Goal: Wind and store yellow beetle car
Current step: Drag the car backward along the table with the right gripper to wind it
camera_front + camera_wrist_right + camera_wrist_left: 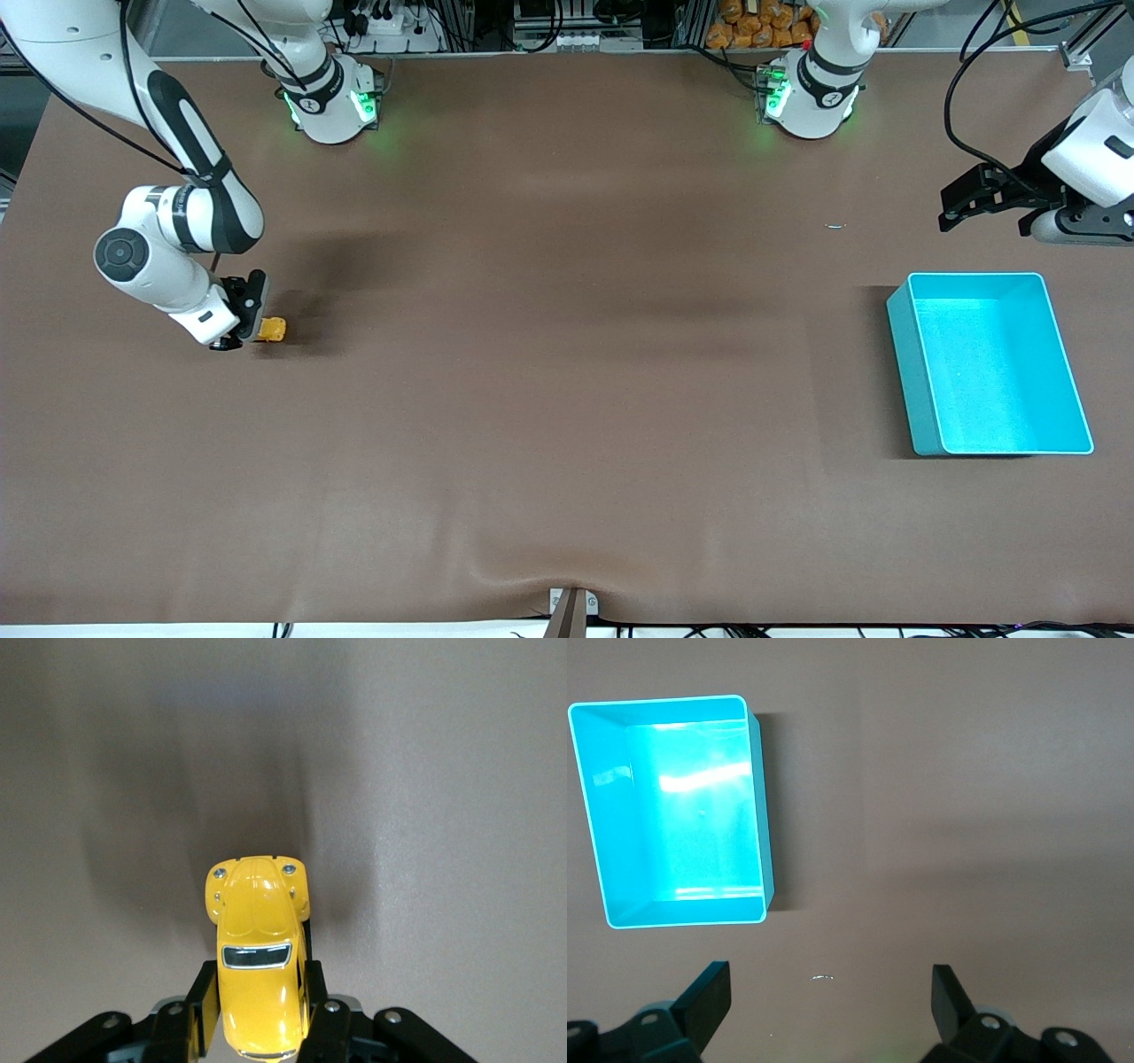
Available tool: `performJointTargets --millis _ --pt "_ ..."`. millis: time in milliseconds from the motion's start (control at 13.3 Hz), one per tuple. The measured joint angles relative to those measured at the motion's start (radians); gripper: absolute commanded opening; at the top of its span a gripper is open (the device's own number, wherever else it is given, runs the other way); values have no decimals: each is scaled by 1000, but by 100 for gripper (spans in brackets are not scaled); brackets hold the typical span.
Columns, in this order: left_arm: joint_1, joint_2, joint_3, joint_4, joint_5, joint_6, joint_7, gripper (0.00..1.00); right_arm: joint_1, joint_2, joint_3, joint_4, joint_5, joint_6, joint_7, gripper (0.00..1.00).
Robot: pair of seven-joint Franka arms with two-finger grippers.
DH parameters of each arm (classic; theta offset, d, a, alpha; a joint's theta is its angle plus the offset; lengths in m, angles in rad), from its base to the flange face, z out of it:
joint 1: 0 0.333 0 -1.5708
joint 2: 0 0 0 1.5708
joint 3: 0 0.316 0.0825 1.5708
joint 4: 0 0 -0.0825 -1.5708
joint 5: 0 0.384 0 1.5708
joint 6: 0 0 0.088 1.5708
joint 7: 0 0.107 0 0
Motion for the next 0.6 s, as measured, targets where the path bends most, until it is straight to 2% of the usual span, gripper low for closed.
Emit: performJointTargets --millis 600 --pt "0 4 0 0 0 0 0 100 -43 10 0 20 0 -15 -36 23"
